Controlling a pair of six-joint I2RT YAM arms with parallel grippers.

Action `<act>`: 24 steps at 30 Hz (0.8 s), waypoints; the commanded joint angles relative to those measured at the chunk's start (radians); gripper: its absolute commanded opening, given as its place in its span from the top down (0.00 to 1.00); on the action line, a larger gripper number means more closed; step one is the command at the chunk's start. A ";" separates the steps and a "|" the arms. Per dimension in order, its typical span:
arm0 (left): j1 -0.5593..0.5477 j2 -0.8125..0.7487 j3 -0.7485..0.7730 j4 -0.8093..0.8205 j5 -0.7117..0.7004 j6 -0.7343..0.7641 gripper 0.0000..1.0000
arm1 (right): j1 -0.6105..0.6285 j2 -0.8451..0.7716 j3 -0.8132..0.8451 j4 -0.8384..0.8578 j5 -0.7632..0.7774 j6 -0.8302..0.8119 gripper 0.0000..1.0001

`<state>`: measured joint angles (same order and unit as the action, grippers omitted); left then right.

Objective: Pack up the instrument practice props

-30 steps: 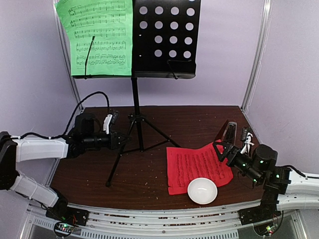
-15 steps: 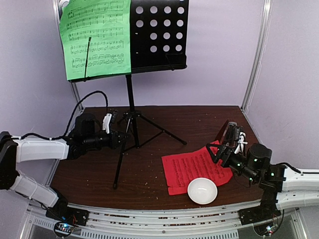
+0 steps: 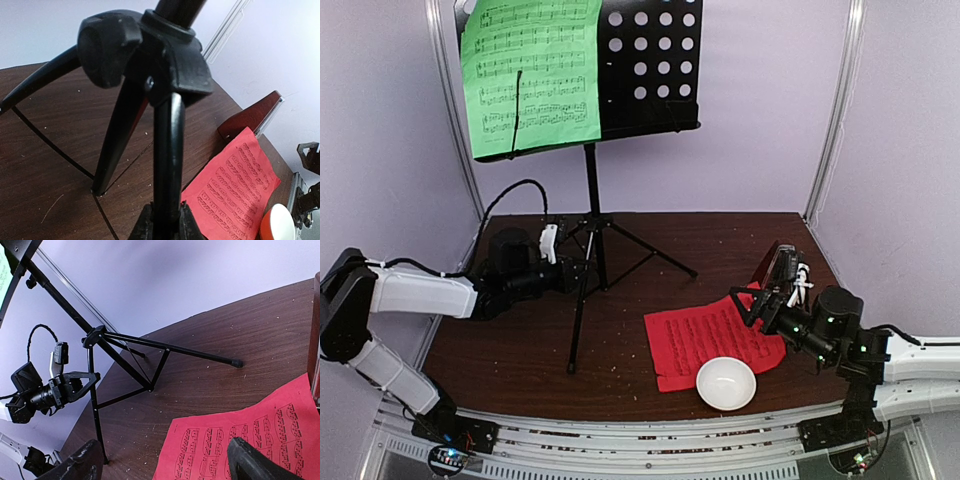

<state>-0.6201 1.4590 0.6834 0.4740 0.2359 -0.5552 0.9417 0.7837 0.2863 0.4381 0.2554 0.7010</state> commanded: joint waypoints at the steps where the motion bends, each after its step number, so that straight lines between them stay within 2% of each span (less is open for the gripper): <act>1: -0.006 0.015 0.038 0.142 -0.024 -0.076 1.00 | -0.006 0.001 0.022 0.027 -0.007 -0.015 0.12; 7: -0.032 0.044 0.052 0.210 -0.052 -0.103 1.00 | -0.006 0.030 0.024 0.059 -0.008 -0.013 0.12; 14: -0.047 0.103 0.095 0.218 -0.022 -0.107 1.00 | -0.006 0.066 0.053 0.052 -0.029 -0.017 0.12; 20: -0.045 0.009 0.053 0.154 -0.096 -0.068 0.46 | -0.004 0.068 0.082 0.053 -0.051 -0.023 0.12; 24: -0.027 -0.109 0.007 0.073 -0.151 -0.029 0.26 | -0.003 0.118 0.163 0.041 -0.080 -0.050 0.11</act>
<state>-0.6609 1.4693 0.7280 0.5613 0.1513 -0.6186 0.9417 0.8627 0.3546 0.4690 0.2134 0.6895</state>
